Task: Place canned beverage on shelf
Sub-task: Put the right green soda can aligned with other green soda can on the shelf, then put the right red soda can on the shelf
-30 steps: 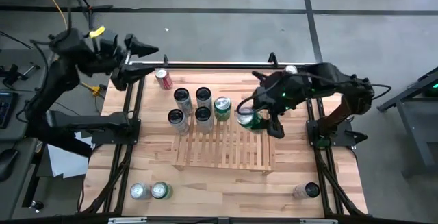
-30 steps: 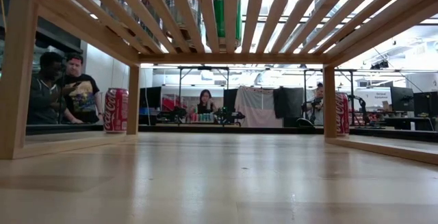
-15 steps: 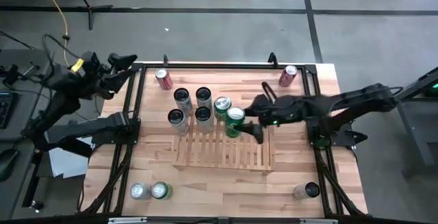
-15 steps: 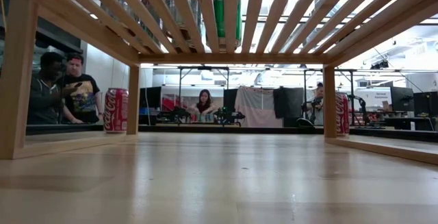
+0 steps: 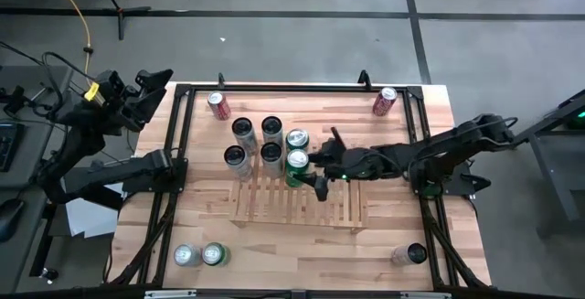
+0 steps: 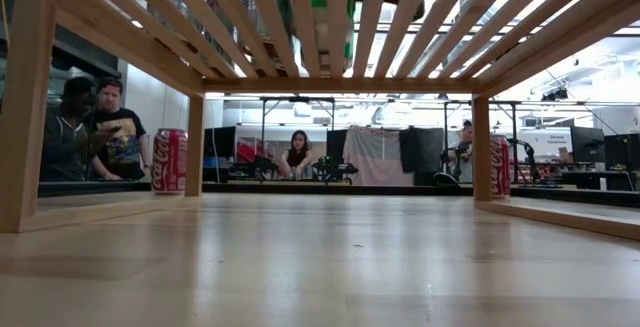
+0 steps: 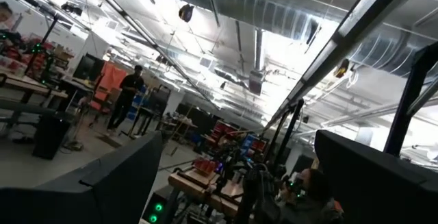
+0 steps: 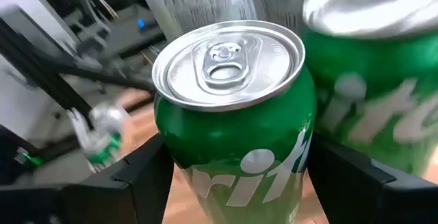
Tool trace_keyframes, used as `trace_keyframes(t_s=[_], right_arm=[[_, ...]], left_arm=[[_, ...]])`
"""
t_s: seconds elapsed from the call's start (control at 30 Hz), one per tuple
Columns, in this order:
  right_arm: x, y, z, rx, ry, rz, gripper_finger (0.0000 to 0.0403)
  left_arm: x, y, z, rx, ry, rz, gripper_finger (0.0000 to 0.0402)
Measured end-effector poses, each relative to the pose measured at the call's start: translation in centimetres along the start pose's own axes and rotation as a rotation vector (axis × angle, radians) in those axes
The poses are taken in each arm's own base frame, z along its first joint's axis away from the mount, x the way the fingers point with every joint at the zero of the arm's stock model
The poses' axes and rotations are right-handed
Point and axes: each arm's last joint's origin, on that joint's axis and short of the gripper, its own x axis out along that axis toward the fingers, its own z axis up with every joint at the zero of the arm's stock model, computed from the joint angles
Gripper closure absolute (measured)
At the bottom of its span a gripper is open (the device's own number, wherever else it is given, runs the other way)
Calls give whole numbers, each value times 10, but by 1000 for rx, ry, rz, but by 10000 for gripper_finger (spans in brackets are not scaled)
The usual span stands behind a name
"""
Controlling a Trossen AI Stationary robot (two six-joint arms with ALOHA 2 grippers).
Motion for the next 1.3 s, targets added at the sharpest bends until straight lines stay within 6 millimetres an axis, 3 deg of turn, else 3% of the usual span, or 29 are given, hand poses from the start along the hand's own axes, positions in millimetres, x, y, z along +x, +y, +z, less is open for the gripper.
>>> trace_keyframes(t_s=[0.43,0.7,1.0,1.3], right_arm=[[-1,0,-2,-82,2,-86,125],[-1,2,-3,-75,31,-35,30],[-3,3,-4,-66,62,20,15],[-37,-5,9,-86,117,-8,14]], left_arm=[[0,0,0,-15,-2,-1,28],[0,0,0,-18,-1,0,28],[0,0,0,-18,-1,-1,28],[0,0,0,-17,1,-2,28]])
